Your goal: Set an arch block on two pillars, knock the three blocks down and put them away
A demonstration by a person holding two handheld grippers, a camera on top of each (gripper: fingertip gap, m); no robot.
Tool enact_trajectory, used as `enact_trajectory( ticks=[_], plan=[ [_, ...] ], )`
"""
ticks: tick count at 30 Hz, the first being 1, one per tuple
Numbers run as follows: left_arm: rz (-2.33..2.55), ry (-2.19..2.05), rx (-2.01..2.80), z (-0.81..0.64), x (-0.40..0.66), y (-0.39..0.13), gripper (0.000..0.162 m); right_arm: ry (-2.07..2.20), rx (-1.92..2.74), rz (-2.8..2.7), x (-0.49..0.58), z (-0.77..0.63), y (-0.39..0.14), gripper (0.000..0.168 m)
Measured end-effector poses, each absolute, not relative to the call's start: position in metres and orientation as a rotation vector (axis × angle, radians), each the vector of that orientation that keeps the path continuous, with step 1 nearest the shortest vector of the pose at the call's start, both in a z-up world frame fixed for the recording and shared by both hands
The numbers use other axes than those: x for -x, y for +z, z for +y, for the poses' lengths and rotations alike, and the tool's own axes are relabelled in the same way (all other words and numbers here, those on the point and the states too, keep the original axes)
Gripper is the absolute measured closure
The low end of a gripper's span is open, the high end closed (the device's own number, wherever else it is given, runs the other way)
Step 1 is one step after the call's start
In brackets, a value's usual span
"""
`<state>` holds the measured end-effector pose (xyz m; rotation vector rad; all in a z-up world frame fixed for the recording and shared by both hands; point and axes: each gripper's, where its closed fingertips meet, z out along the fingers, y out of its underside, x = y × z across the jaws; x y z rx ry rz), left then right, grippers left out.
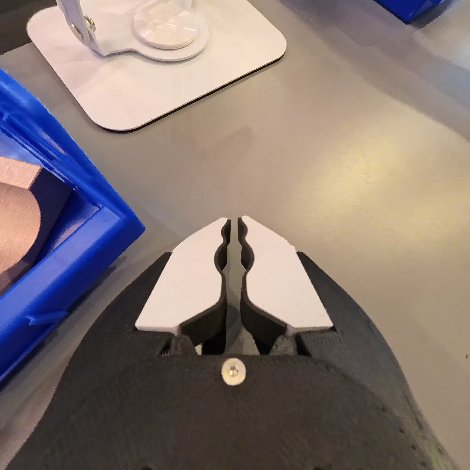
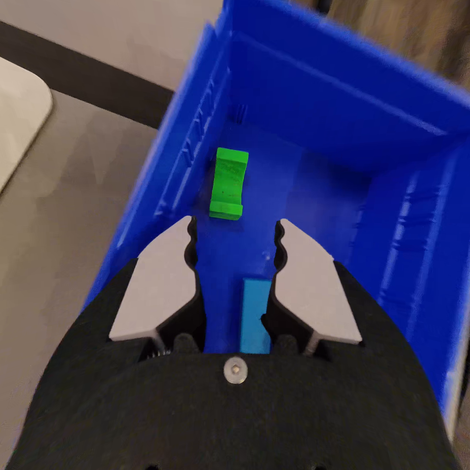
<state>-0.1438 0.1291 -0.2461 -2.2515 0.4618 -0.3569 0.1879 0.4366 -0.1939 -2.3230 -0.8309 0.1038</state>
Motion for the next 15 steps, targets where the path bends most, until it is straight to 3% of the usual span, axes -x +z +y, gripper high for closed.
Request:
enact_trajectory(
  ticks=[6,12,15],
  plan=[
    [0.52,-0.307,2.133,0.126,0.152,-0.222,0.146,0.158,1.964,-0.851,-0.169,0.357,-0.112,0.12],
    [0.219,-0.099,2.123,0.126,0.235,-0.173,0.129,0.276,1.776,-1.013,-0.121,0.273,-0.115,0.125],
    [0.089,-0.053,2.278,0.135,0.279,-0.173,0.122,0.314,1.738,-1.102,-0.099,0.252,-0.126,0.128]
  ],
)
